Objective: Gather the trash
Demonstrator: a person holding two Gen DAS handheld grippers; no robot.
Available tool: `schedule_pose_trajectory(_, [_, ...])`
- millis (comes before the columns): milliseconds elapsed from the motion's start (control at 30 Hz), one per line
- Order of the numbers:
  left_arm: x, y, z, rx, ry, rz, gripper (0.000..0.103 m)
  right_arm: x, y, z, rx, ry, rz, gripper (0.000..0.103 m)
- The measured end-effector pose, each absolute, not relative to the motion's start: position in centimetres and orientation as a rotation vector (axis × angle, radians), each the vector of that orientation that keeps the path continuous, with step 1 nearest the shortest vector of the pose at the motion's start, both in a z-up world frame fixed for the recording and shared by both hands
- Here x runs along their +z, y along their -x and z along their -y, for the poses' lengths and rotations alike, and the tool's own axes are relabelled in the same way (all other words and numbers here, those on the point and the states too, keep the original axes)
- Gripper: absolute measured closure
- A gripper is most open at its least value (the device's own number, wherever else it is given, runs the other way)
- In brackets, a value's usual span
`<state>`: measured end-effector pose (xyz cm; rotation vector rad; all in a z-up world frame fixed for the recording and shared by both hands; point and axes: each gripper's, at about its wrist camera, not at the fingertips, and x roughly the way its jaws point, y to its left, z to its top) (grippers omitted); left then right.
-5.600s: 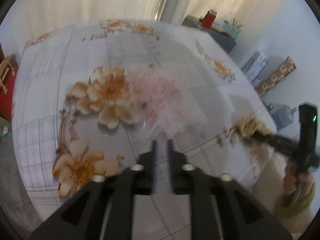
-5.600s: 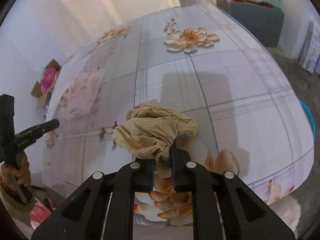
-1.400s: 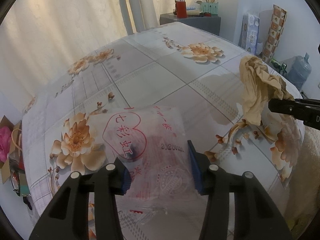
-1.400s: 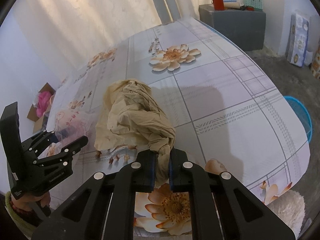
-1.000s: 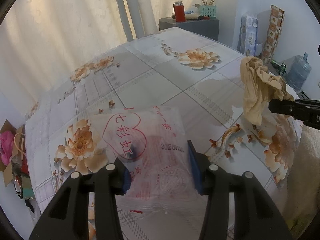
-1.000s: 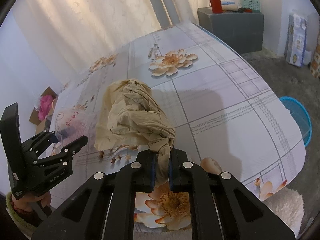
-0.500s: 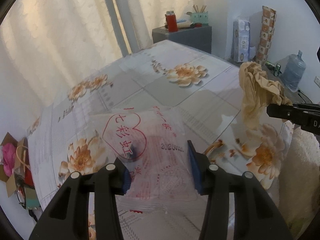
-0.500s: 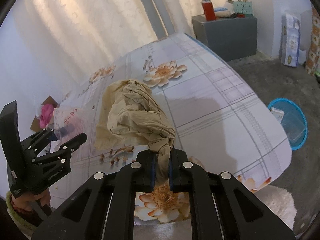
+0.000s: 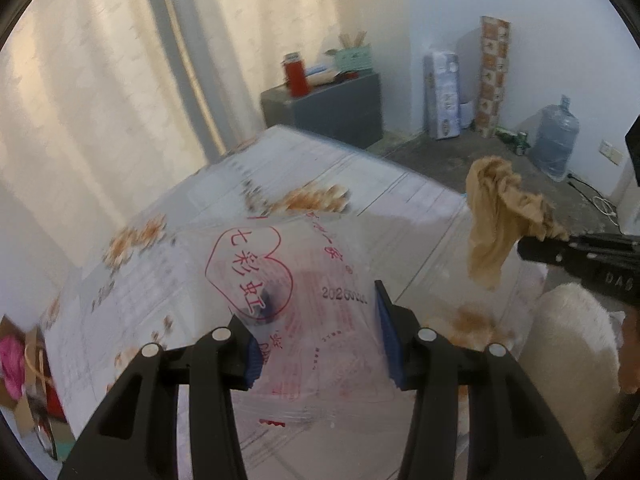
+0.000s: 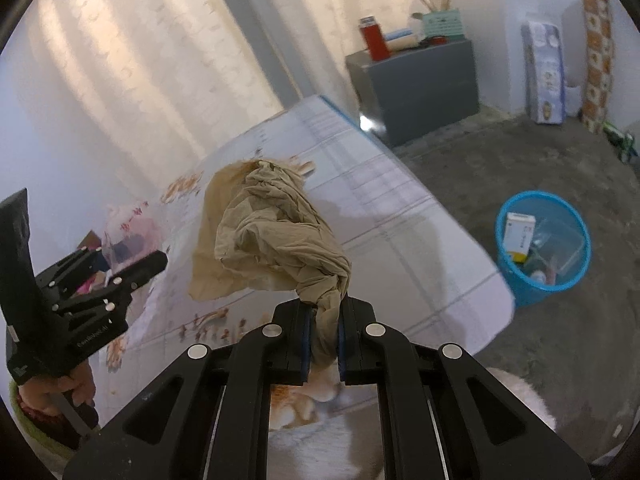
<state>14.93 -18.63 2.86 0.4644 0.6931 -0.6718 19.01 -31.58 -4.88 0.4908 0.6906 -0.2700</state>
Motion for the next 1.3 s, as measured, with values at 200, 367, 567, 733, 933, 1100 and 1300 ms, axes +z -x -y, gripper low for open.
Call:
schedule_pose_trajectory(200, [4.3,-14.4,24.0,-0.773,-0.512,-0.651,0.057,-4.6,-16.6,34.3,-0.339,-0.543,-0.643,0.095])
schedule_pose_trajectory(367, [4.5,-13.7,29.7,-0.885,-0.551,-0.647,0.057,-4.1,-14.2,37.7,-0.417,-0.576,-0.610,0.095])
schedule_pose_trajectory(567, [4.1,-12.3,37.8,-1.025,-0.603,-0.659,0.057,-4.2,-11.5,42.7,-0.509,-0.625,-0.592,0.095])
schedule_pose_trajectory(733, [2.3,-12.2,45.0,-1.128,-0.618,-0.764,0.057,-5.3,-9.9,47.9,-0.594,-0.655,-0.599,0.095])
schedule_pose_trajectory(933, [-2.9,-14.3,53.9,-1.171,-0.657,-1.013,0.057,-8.8,-9.1,54.1,-0.640,-0.736,-0.650,0.095])
schedule_pose_trajectory(1100, [-8.3,-17.0,60.4,-1.123,-0.644,-1.254,0.057,-12.1,-9.4,58.4,-0.650,-0.814,-0.688,0.095])
schedule_pose_trajectory(1300, [-15.4,-20.7,66.0,-0.978,-0.600,-1.468,0.057,-16.2,-10.0,62.7,-0.645,-0.915,-0.716,0.095])
